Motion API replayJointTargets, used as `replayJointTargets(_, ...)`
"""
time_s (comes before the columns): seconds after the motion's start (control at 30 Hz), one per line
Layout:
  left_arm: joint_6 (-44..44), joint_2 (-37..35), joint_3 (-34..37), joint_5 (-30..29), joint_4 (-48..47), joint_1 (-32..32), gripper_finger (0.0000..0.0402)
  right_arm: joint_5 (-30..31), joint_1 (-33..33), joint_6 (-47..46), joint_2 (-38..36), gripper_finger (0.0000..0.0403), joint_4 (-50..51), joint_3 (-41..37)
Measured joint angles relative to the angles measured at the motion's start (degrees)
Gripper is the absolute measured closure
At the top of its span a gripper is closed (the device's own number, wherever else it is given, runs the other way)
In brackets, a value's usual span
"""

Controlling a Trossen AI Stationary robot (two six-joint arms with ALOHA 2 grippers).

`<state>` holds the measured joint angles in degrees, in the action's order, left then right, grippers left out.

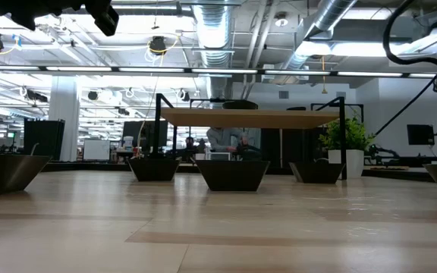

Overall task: Pick & Place Mini shaped plates
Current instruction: Put the distorted square plate on top of the shelf

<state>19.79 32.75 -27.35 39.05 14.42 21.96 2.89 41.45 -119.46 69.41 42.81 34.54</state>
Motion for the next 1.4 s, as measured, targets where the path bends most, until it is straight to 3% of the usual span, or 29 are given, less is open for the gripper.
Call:
replayJointTargets(0.43, 0.00, 0.00, 0.00, 0.00, 0.02, 0.00, 0.0243, 0.36, -0.44, -0.01, -2.12, 0.0399, 0.04, 0.00)
replayJointTargets(0.73, 0.20, -0.02, 0.00, -1.40, 0.02, -0.02, 0.0243, 13.52, -2.64, 7.49, -9.31, 0.0402, 0.21, 3.42)
replayJointTargets(1.07, 7.80, 3.55, 0.00, -6.49, 0.14, -0.02, 0.0243, 28.87, -14.51, 36.04, -6.05, 0.0402, 0.03, 14.47)
replayJointTargets(1.23, 9.40, 8.07, 0.02, -6.62, 0.22, -0.71, 0.0243, 39.05, -22.91, 56.42, -0.59, 0.0402, -0.04, 23.69)
replayJointTargets(1.4, 9.49, 11.00, 0.02, -7.69, 1.69, -1.07, 0.0243, 44.00, -30.58, 71.67, 6.01, 0.0403, 0.02, 32.16)
